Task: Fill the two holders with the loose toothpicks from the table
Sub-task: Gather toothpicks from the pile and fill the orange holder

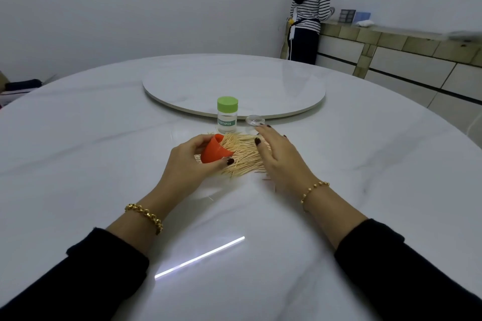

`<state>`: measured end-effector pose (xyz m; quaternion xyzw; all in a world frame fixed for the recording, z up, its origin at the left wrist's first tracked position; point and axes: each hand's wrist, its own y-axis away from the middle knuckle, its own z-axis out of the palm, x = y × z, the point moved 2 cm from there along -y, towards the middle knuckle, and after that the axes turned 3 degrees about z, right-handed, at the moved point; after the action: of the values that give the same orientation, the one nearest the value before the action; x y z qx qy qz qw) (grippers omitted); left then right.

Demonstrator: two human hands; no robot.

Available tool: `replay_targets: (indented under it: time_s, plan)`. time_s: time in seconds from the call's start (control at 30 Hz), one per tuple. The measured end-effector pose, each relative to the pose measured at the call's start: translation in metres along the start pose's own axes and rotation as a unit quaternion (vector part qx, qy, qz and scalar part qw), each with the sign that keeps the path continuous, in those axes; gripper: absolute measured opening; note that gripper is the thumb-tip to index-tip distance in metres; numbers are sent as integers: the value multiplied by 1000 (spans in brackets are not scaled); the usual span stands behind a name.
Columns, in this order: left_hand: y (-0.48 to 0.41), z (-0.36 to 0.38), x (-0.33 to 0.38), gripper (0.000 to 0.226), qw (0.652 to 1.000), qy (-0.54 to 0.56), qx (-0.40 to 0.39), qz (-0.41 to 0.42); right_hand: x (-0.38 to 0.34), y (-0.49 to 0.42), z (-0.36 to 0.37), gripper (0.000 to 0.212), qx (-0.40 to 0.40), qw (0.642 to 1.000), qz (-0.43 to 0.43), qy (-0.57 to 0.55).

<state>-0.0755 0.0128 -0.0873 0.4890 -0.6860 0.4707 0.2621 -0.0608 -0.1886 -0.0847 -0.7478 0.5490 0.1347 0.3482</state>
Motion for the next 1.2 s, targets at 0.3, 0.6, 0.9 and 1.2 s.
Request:
replay_targets:
  time_s: [0.3, 0.6, 0.9, 1.2]
  plan:
    - [1, 2, 2, 53, 1000, 11, -3, -3, 38, -5, 7, 37, -104, 979, 130, 118]
    - [1, 1, 0, 58, 1000, 4, -3, -3, 10, 0, -9, 44, -137, 988, 47, 57]
    - [2, 4, 5, 55, 1000, 4, -13, 6, 43, 6, -42, 53, -203, 973, 81, 69]
    - [3, 3, 6, 54, 1000, 5, -13, 12, 36, 20, -42, 45, -222, 973, 52, 40]
